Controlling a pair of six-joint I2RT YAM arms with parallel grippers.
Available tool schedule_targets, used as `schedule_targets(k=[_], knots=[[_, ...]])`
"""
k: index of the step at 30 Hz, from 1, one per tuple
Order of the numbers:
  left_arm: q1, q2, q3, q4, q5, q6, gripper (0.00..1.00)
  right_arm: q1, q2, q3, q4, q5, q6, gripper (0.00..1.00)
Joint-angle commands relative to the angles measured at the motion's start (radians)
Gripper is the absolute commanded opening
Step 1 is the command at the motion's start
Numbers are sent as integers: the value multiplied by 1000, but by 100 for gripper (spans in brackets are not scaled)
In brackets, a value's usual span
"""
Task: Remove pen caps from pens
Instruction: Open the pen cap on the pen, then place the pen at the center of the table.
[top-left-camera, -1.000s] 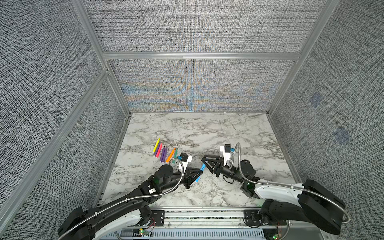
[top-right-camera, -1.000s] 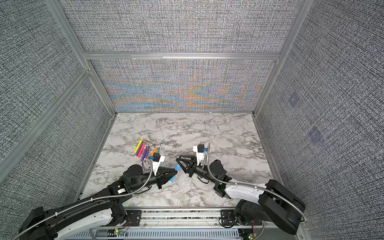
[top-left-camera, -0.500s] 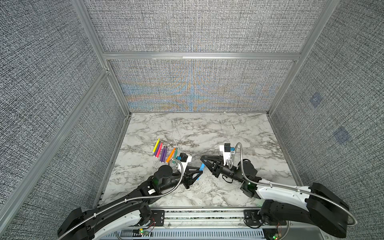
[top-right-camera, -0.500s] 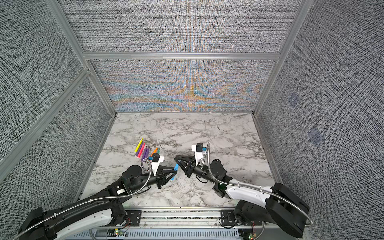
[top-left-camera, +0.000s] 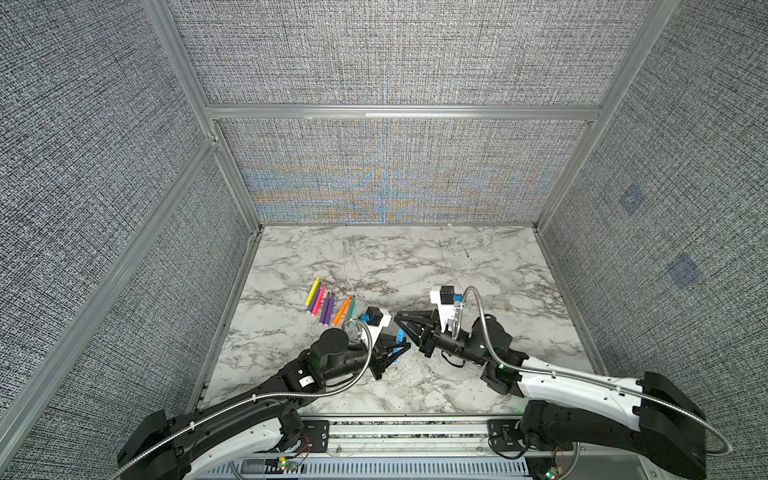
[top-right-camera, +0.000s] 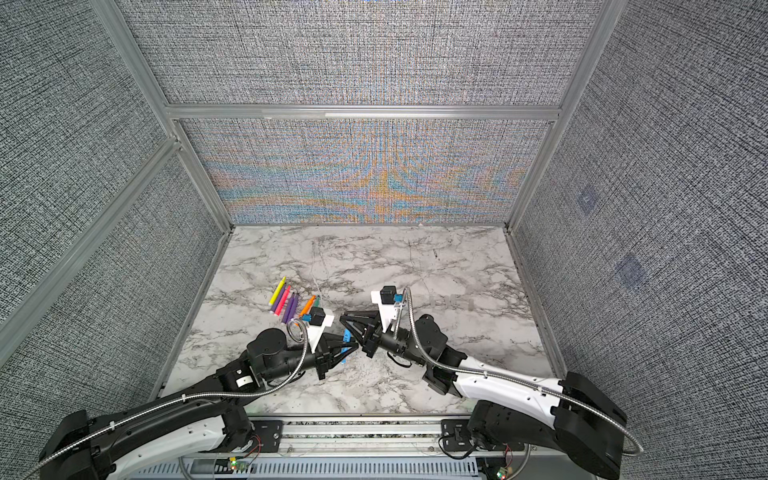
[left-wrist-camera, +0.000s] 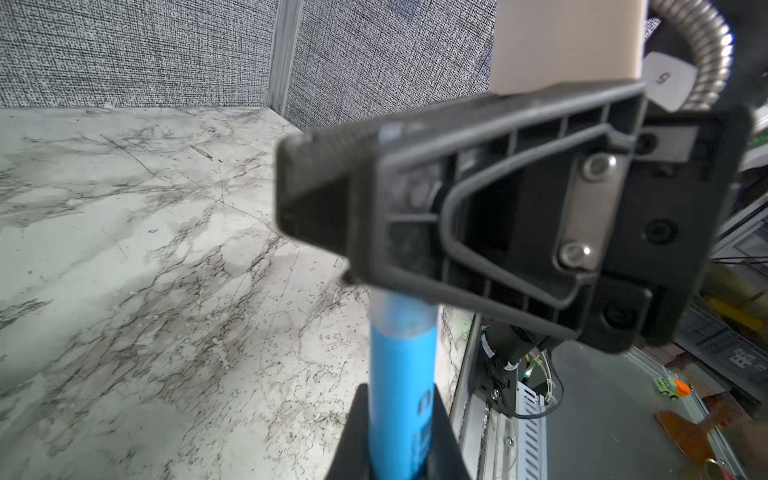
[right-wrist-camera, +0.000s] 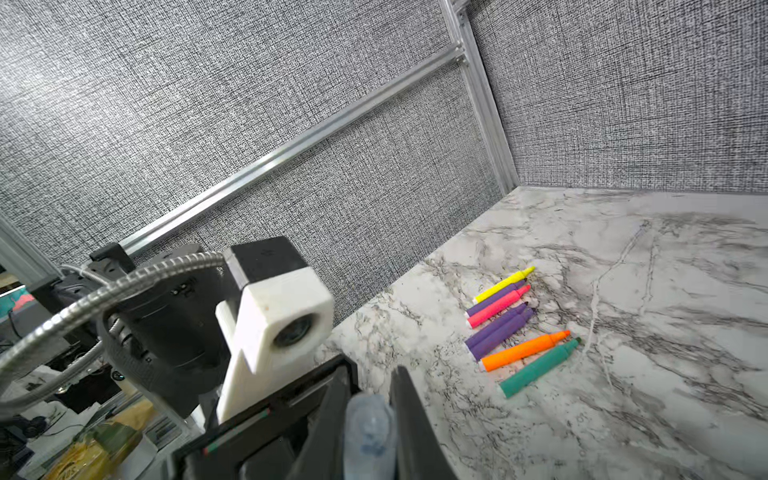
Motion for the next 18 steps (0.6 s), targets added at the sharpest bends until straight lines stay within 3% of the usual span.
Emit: schedule_targets(k=[1, 12, 18], knots=[[-1, 10, 3, 30, -27, -26, 0, 6, -31, 46, -43, -12, -70, 0], [-4, 33, -36, 36, -76, -41, 0, 5, -127, 434, -358, 57, -261, 0], [-4, 26, -51, 33, -100, -47, 0, 5, -202, 512, -450, 75, -317, 0]])
